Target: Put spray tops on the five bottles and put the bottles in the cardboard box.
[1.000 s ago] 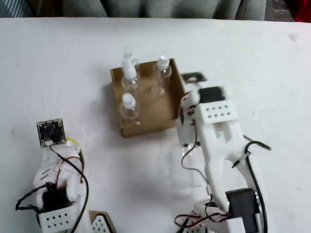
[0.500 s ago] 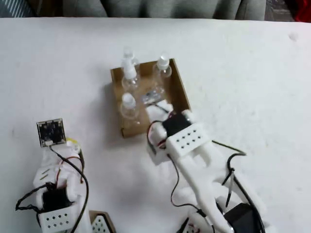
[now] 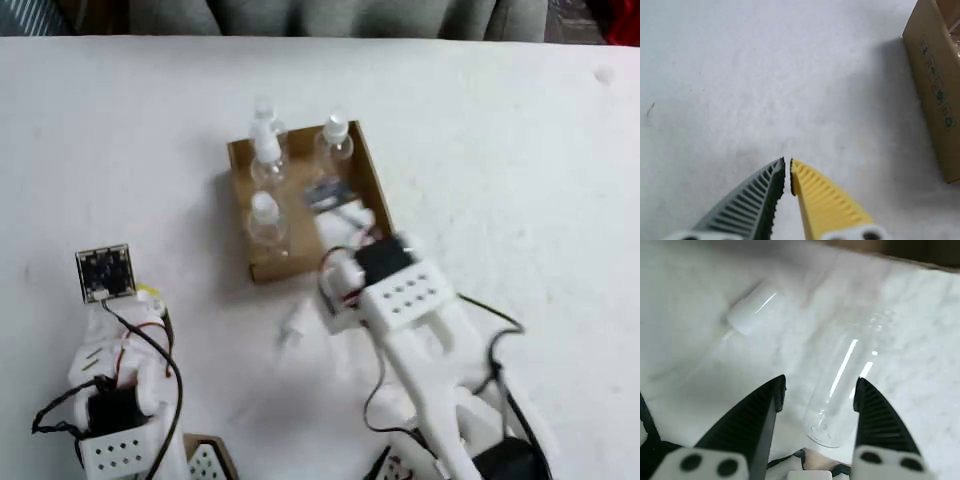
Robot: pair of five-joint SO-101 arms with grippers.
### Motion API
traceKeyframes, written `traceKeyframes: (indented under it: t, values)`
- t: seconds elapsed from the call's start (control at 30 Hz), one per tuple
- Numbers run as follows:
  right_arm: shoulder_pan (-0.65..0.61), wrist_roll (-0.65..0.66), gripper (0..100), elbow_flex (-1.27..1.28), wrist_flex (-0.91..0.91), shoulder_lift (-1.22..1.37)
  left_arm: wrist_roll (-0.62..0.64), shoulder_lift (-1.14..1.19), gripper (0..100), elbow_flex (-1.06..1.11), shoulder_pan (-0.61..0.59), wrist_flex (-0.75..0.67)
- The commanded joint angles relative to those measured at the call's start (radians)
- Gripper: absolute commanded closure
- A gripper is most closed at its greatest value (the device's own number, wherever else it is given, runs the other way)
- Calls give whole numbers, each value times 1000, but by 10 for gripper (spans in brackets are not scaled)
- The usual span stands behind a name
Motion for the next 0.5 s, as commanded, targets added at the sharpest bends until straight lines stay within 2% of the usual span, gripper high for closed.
traceKeyframes:
  t: [0.0,0.13,0.33,0.47]
  values:
    - [119,-2,844,-38,13,-82,-6,-10,980,0,-10,0]
    - [179,2,830,15,-15,-107,-6,-10,980,0,-10,0]
    - [179,-5,674,176,-185,-73,-6,-10,980,0,-10,2]
    - [177,-12,672,249,-305,-21,-6,-10,980,0,-10,2]
